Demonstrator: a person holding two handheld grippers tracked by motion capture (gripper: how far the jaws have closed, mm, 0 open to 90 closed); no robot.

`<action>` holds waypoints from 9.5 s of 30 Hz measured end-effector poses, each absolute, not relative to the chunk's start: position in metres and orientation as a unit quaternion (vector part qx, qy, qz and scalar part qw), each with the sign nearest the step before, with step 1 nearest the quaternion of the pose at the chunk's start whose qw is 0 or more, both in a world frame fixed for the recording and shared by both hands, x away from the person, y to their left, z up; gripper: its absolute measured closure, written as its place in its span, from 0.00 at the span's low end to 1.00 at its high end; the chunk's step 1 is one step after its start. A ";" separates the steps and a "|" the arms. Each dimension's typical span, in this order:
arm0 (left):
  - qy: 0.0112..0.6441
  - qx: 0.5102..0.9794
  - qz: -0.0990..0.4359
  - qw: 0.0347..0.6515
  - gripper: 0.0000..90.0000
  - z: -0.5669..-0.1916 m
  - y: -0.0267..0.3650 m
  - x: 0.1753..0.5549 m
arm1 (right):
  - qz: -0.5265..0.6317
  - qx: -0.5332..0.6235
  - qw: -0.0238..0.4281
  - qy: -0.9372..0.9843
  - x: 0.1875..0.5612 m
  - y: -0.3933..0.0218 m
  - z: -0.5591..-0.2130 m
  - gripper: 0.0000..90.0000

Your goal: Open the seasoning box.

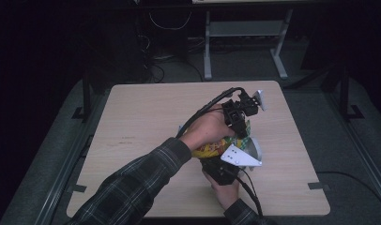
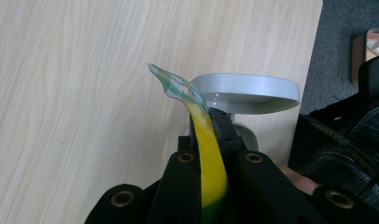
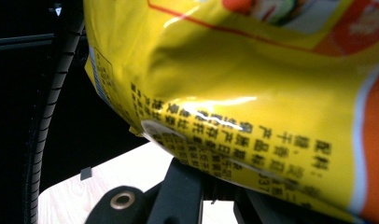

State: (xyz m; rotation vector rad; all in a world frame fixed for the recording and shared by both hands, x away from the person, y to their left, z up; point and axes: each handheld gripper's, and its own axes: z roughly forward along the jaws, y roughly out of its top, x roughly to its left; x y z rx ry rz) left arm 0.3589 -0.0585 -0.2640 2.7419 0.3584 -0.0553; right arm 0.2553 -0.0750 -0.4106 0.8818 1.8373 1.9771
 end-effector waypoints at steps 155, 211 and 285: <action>0.141 0.956 -0.044 0.255 1.00 -0.253 -0.017 0.354 | 0.668 0.282 0.151 0.672 0.253 -0.065 -0.414 1.00; 0.211 0.856 -0.029 0.472 1.00 -0.266 0.162 0.355 | 0.616 0.281 0.168 0.716 0.247 -0.077 -0.398 1.00; 0.336 0.723 0.119 0.592 0.98 -0.377 0.323 0.327 | 0.560 0.293 0.123 0.765 0.249 -0.131 -0.398 1.00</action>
